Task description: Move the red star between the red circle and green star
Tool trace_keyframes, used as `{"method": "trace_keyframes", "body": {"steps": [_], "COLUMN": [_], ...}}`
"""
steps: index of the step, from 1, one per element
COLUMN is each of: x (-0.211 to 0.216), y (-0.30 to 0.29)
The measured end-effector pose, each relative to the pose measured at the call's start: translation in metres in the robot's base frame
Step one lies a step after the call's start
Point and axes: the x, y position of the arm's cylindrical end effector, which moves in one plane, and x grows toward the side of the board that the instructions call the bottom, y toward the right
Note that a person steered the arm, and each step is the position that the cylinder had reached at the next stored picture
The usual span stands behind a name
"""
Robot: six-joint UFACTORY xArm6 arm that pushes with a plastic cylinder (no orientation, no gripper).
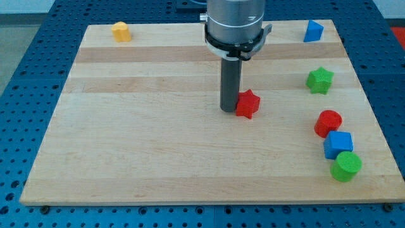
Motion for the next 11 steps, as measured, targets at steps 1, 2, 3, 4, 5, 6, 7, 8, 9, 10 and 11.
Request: {"method": "trace_keyframes", "body": {"steps": [1, 2, 3, 4, 5, 6, 7, 8, 9, 10, 11], "x": [0.003, 0.003, 0.003, 0.003, 0.003, 0.003, 0.003, 0.003, 0.003, 0.003, 0.001], "y": [0.006, 0.02, 0.042, 0.061, 0.079, 0.096, 0.109, 0.123, 0.126, 0.126, 0.13]}}
